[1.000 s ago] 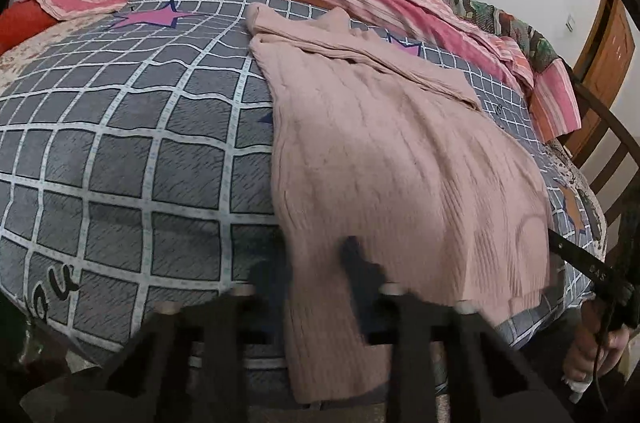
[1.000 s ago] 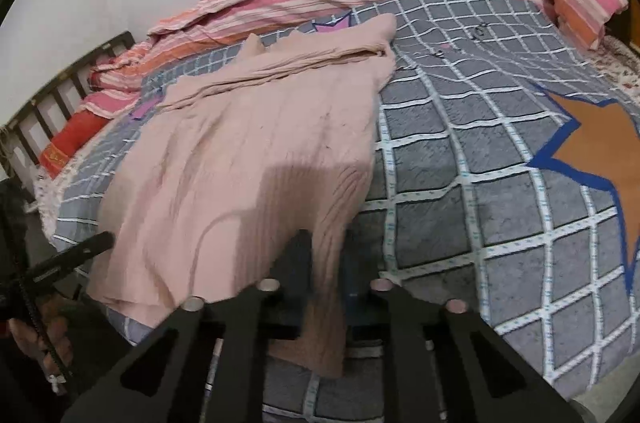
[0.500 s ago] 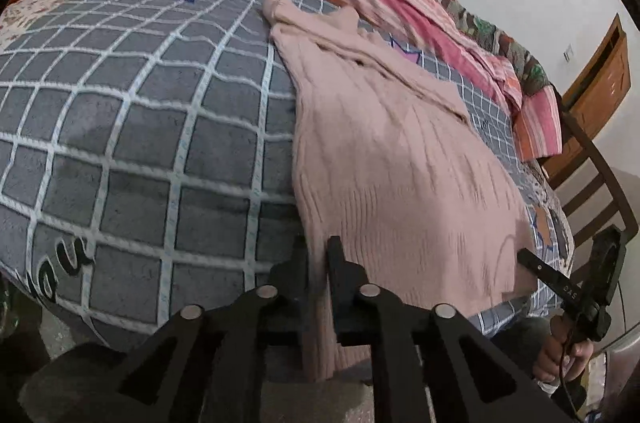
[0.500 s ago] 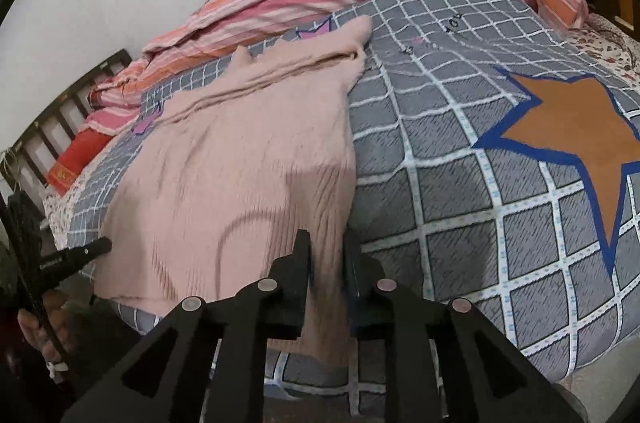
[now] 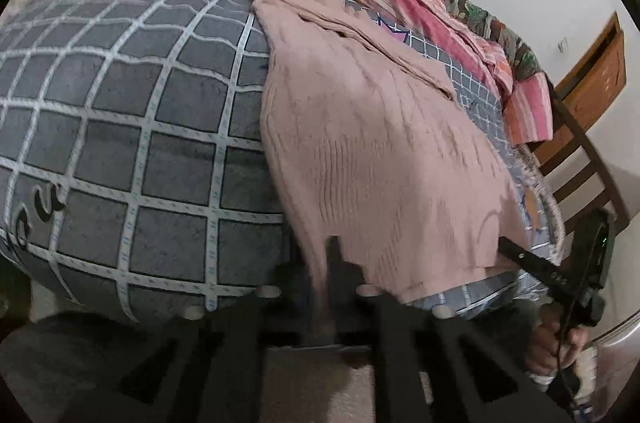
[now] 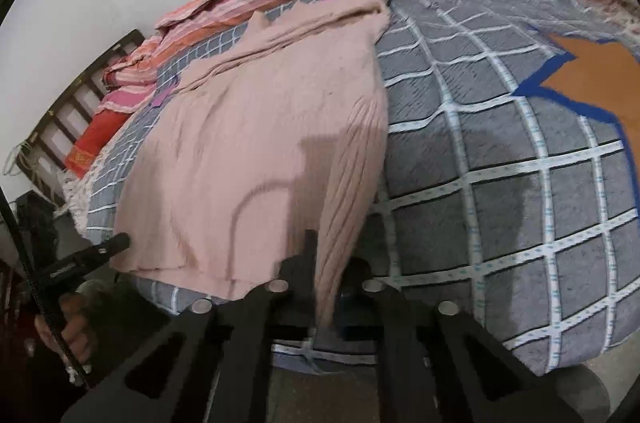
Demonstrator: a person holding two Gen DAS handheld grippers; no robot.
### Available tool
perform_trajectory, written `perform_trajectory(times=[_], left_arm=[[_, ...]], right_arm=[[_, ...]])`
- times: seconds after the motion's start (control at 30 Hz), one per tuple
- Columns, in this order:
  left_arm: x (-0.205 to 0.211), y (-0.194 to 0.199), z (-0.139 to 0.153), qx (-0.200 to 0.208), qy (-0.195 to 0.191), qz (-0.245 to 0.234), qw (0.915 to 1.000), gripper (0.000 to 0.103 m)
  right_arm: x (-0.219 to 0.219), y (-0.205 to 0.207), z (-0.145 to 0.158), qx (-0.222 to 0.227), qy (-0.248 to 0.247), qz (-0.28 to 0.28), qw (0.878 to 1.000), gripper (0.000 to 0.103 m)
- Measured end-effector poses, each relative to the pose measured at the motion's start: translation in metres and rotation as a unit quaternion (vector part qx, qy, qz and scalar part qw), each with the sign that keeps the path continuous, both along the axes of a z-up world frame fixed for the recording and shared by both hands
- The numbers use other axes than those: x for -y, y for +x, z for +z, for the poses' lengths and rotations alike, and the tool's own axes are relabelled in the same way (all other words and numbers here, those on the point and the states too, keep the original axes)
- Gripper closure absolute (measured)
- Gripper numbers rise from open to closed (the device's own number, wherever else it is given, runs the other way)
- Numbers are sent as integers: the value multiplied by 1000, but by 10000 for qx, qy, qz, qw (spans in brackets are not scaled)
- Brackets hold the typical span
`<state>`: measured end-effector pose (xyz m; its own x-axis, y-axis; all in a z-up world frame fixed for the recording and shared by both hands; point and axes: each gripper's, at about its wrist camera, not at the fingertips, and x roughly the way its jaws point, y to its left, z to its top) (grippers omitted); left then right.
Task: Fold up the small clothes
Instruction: 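Lift the hem with both tools and fold it up toward the collar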
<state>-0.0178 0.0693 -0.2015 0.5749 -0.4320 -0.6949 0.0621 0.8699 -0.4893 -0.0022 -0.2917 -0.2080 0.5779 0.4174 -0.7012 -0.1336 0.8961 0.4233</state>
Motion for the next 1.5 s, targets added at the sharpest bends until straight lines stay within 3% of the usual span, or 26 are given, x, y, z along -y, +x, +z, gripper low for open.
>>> perform_trajectory(times=[0.17, 0.3, 0.5, 0.6, 0.87, 1.17, 1.5], left_arm=[[-18, -8, 32, 472, -697, 48, 9964, 97], [-28, -5, 65, 811, -846, 145, 9930, 97], [-34, 16, 112, 1299, -716, 402, 9881, 97], [-32, 31, 129, 1494, -471, 516, 9863, 97], [-28, 55, 149, 1770, -277, 585, 9821, 97], [-30, 85, 154, 1747, -314, 768, 9811, 97], [-25, 165, 152, 1306, -112, 1255, 9834, 97]], right_arm=[[6, -8, 25, 426, 337, -28, 9985, 98], [16, -16, 61, 962, 572, -125, 9936, 98], [21, -2, 104, 1472, 818, -229, 9855, 98], [21, 7, 116, 1634, 887, -238, 9823, 98], [29, 34, 136, 1845, 1237, -322, 9745, 98], [26, 63, 148, 1877, 1170, -358, 9746, 98], [13, 135, 162, 1647, 1060, -608, 9787, 98]])
